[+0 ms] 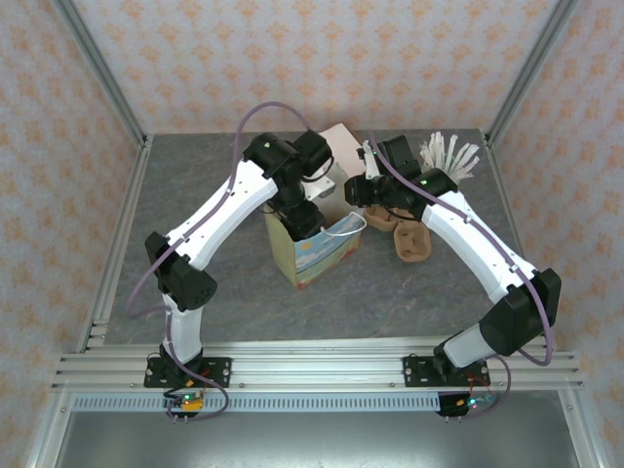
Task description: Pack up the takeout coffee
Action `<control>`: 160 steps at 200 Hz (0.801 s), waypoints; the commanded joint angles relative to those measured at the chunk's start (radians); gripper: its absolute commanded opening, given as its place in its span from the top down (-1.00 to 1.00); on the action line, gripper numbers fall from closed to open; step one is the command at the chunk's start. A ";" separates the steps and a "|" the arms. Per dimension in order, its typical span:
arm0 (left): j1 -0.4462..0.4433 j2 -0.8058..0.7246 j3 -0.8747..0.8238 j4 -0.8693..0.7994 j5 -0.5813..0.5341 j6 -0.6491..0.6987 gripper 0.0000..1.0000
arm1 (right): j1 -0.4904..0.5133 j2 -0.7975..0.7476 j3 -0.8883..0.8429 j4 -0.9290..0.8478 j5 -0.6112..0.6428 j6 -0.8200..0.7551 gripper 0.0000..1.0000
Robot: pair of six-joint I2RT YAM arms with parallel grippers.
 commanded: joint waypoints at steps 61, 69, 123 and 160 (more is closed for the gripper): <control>-0.006 -0.099 0.124 -0.057 -0.035 0.008 -0.49 | 0.008 0.003 0.027 -0.013 0.019 0.007 0.35; -0.005 -0.104 0.125 -0.054 -0.030 0.008 -0.50 | 0.008 0.004 0.027 -0.012 0.019 0.008 0.35; -0.006 -0.096 0.108 -0.073 -0.028 0.013 -0.48 | 0.011 0.008 0.027 -0.011 0.021 0.010 0.35; -0.007 -0.049 0.083 -0.108 -0.041 0.020 -0.47 | 0.012 0.008 0.027 -0.012 0.022 0.009 0.35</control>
